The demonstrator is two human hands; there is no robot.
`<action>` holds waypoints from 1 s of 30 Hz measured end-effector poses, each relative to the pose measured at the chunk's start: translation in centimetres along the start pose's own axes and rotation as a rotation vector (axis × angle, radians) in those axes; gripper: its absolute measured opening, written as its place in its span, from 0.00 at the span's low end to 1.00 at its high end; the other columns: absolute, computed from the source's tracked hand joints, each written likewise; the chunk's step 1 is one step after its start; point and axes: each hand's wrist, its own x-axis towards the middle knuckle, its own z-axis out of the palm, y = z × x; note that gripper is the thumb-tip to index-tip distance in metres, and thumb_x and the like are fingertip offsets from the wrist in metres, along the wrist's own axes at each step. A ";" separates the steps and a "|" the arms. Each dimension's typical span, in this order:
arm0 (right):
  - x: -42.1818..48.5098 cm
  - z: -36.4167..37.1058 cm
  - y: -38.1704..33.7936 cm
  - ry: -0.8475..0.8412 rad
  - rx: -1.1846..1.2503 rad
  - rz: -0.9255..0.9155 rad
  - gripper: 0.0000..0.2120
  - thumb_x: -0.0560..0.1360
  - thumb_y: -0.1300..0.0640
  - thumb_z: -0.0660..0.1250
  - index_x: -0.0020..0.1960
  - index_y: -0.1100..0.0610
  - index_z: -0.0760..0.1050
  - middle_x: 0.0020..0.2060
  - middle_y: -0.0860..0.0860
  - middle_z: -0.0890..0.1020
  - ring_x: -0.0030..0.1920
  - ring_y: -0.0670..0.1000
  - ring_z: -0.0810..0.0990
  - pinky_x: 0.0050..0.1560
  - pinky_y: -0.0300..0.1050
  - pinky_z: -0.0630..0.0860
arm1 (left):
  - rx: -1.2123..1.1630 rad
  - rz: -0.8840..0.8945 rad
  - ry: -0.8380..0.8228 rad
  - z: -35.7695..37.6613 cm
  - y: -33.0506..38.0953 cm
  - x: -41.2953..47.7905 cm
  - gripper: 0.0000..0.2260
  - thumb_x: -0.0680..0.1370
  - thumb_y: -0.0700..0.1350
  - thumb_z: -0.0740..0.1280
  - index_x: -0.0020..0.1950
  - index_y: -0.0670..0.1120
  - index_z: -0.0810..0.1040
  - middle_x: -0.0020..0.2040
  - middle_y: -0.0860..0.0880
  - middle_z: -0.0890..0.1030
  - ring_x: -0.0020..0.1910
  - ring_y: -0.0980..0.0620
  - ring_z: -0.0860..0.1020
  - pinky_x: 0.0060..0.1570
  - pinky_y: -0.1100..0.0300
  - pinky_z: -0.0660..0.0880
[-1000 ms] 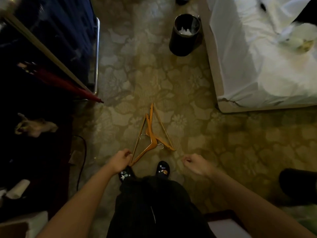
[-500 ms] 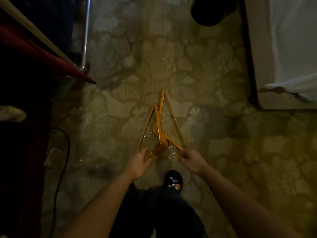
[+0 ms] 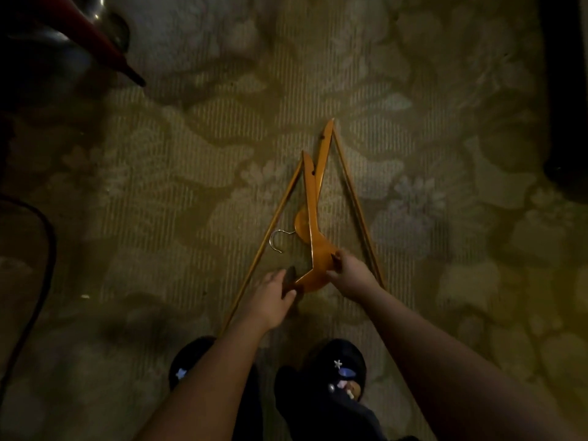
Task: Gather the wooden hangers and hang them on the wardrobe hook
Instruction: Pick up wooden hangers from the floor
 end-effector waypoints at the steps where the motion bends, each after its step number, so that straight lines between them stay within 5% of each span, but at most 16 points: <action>1: 0.8 0.3 0.1 -0.002 0.052 0.032 0.22 0.75 0.55 0.66 0.67 0.54 0.66 0.62 0.54 0.75 0.60 0.54 0.76 0.60 0.53 0.76 | 0.020 0.009 -0.010 0.2 -0.1 0.5 0.26 0.79 0.50 0.59 0.75 0.49 0.55 0.75 0.48 0.60 0.74 0.46 0.59 0.72 0.48 0.61; 7: 2.3 3.5 1.1 0.021 0.029 0.048 0.31 0.74 0.54 0.66 0.73 0.53 0.56 0.66 0.54 0.73 0.66 0.55 0.72 0.68 0.57 0.68 | 0.105 0.026 -0.031 1.8 -0.4 2.6 0.28 0.78 0.50 0.61 0.76 0.53 0.53 0.75 0.49 0.61 0.74 0.46 0.60 0.71 0.47 0.61; 10: 2.3 3.0 1.2 0.065 -0.106 0.007 0.24 0.75 0.50 0.65 0.68 0.54 0.64 0.60 0.51 0.77 0.65 0.53 0.73 0.73 0.60 0.58 | 0.080 0.022 -0.028 2.1 -0.9 2.8 0.30 0.78 0.50 0.62 0.76 0.53 0.53 0.75 0.49 0.62 0.73 0.46 0.62 0.70 0.47 0.63; 15: 1.7 1.2 -0.1 -0.003 0.078 -0.040 0.14 0.72 0.51 0.69 0.55 0.54 0.72 0.49 0.51 0.80 0.48 0.51 0.81 0.53 0.52 0.79 | 0.012 0.055 0.020 2.3 -1.1 1.6 0.30 0.76 0.50 0.65 0.75 0.53 0.55 0.72 0.50 0.66 0.71 0.47 0.65 0.69 0.46 0.64; 23: -0.4 -3.5 -4.2 -0.120 0.467 -0.209 0.12 0.80 0.55 0.56 0.51 0.60 0.76 0.38 0.52 0.79 0.36 0.45 0.78 0.34 0.35 0.73 | -0.329 0.083 0.219 0.2 -2.6 1.4 0.19 0.75 0.47 0.67 0.65 0.51 0.68 0.61 0.49 0.74 0.61 0.50 0.72 0.55 0.56 0.67; 26: 0.4 -3.8 -4.2 0.074 0.572 -0.190 0.12 0.80 0.56 0.56 0.57 0.59 0.76 0.41 0.52 0.80 0.39 0.48 0.78 0.38 0.39 0.74 | -0.418 0.138 0.312 -1.7 -3.4 1.1 0.14 0.76 0.47 0.67 0.61 0.49 0.71 0.53 0.52 0.76 0.54 0.54 0.73 0.53 0.57 0.68; 30: 2.1 -2.0 -2.5 0.173 0.431 -0.129 0.13 0.78 0.58 0.61 0.61 0.57 0.75 0.54 0.54 0.80 0.54 0.51 0.78 0.58 0.49 0.76 | -0.656 0.146 0.424 -4.6 -4.3 1.6 0.01 0.77 0.47 0.64 0.48 0.52 0.74 0.42 0.52 0.77 0.45 0.52 0.75 0.50 0.56 0.71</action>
